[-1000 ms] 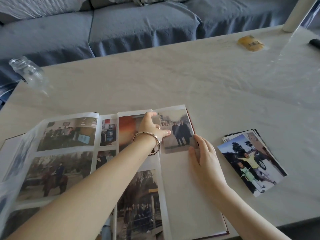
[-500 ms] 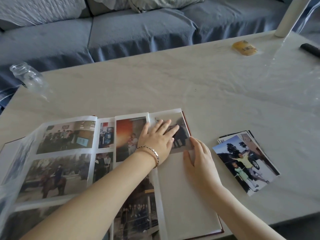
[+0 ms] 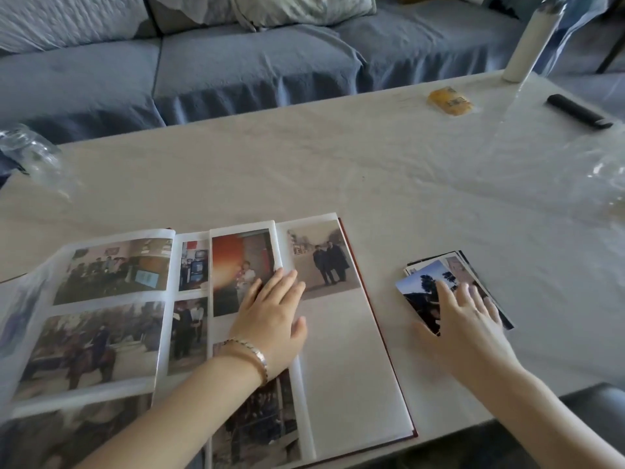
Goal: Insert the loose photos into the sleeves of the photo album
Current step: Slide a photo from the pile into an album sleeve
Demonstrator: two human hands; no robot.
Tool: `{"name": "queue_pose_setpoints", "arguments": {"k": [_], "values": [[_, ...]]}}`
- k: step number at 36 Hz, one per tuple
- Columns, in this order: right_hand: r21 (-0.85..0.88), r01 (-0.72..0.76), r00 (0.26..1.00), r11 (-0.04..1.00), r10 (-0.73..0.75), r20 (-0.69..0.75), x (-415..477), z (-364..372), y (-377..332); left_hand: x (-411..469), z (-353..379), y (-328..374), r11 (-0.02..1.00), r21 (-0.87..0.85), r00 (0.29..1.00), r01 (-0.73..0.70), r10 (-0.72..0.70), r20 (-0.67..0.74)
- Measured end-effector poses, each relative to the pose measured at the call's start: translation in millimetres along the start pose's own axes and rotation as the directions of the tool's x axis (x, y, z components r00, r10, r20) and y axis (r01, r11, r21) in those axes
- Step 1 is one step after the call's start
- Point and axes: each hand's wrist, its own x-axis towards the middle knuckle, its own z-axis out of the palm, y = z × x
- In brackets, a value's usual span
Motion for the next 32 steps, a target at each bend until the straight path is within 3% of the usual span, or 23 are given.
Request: {"name": "queue_pose_setpoints", "arguments": {"k": [3,7,9,13,16,19,21,24,27,29,32], "values": [[-0.099,0.066,0.998,0.993,-0.068,-0.009,-2,-1,7,-12,3,-12,0.999,-0.028,0.994,-0.041,0.038,-0.1],[-0.092,0.126,0.991,0.988,-0.129,-0.022,-4,-13,10,-20,9,-26,0.99,-0.002,0.934,-0.138,0.129,-0.333],[-0.048,0.101,0.989,0.994,-0.106,-0.107,-6,-17,11,-23,12,-27,0.973,-0.079,0.905,-0.217,0.17,-0.39],[0.07,0.107,0.895,0.992,-0.065,-0.441,-14,-23,5,-34,19,-27,0.919,-0.27,0.914,-0.289,0.181,-0.362],[0.13,0.268,0.76,0.955,-0.126,-0.638,-26,-30,-16,-45,11,-21,0.825,-0.556,0.968,-0.1,-0.048,-0.245],[0.094,0.423,0.663,0.901,-0.237,-0.71,-38,-25,-45,-50,0,-15,0.731,-0.683,0.988,0.003,-0.107,-0.111],[0.127,0.506,0.645,0.853,-0.276,-0.713,-47,-18,-67,-52,-5,-14,0.63,-0.776,0.99,0.017,-0.12,-0.076],[0.208,0.591,0.673,0.779,-0.334,-0.66,-59,-6,-99,-55,-10,-14,0.452,-0.892,0.992,0.016,-0.119,-0.043],[0.301,0.645,0.716,0.702,-0.418,-0.559,-69,7,-128,-59,-14,-12,0.371,-0.929,0.998,0.003,-0.059,-0.02],[0.371,0.655,0.743,0.658,-0.474,-0.473,-73,12,-139,-59,-15,-13,0.303,-0.948,0.98,0.098,-0.196,0.039],[0.466,0.614,0.789,0.637,-0.494,-0.365,-75,15,-139,-53,-8,-24,0.18,-0.963,0.871,0.2,-0.482,0.091]]}}
